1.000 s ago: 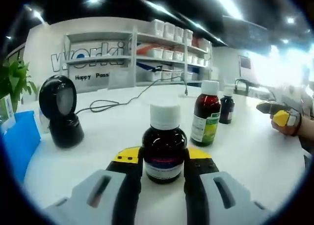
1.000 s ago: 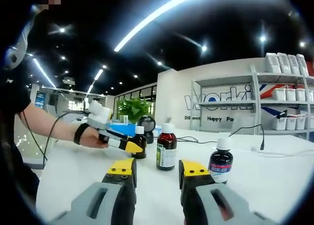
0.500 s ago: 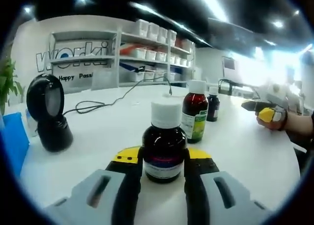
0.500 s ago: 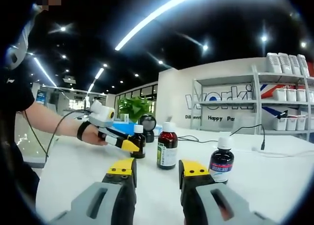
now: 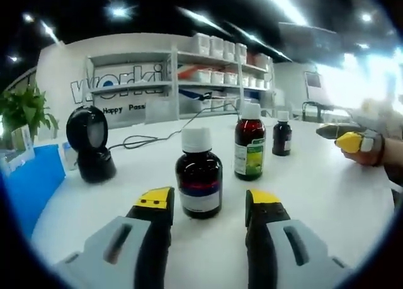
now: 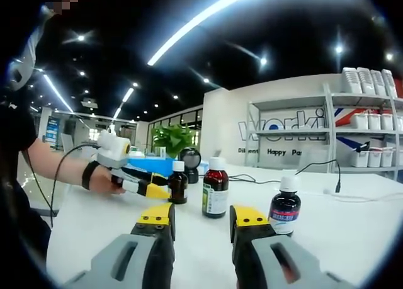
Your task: Rotate the medicine bottle to make it face forward pick up the medicine bottle inspect the drug traceability code place the medicine on the table
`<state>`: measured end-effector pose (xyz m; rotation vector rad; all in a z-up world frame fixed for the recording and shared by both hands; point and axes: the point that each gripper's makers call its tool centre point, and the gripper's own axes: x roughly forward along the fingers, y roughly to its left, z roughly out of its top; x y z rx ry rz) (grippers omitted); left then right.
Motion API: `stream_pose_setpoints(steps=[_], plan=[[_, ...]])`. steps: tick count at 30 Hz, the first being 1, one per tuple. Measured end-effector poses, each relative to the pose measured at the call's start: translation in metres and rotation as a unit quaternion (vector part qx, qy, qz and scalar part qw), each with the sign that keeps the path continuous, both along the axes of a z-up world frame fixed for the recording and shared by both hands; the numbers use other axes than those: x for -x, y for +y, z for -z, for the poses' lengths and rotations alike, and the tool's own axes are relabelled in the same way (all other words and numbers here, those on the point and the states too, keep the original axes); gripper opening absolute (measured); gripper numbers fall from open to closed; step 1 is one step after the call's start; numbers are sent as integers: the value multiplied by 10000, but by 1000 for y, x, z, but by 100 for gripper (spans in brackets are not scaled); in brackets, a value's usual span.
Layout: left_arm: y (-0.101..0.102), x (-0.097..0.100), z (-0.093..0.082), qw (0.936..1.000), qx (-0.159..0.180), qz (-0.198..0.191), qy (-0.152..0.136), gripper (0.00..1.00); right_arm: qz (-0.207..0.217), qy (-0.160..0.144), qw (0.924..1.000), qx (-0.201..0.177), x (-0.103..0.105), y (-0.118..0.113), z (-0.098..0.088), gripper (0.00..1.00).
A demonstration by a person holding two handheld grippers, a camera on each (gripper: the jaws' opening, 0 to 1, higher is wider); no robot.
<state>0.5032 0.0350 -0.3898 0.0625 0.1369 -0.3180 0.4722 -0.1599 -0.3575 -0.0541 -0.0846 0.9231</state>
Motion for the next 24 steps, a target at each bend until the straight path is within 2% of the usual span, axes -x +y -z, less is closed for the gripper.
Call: stream_pose_setpoints(steps=[4,6,7,10,15,20,22,24], plan=[[0,11,-1,9992,172,-357,49,39,-2,-5,10000,6,0,0,0,30],[6,9,-4,9978,221,-631,-4,40,1,-5,10000,5,-1,0,0,30],[13,5,-8,9961,402,-779,-59,41,2,-9,10000,10,0,0,0,30],[22,-3,-7,9947,383,-954,-43,43,6,-15,10000,17,0,0,0,30],[17,-8,-13,9934,440,-1057,-36,43,12,-10,10000,9,0,0,0,30],[7,-15,-12,9906,296,-1336,46,47,7,-11,10000,6,0,0,0,30],[8,-15,-9,9869,528,-1517,123,46,16,-10,10000,-5,0,0,0,30],[8,-23,-9,9853,605,-1592,125,46,26,-9,10000,-34,-1,-1,-1,30]])
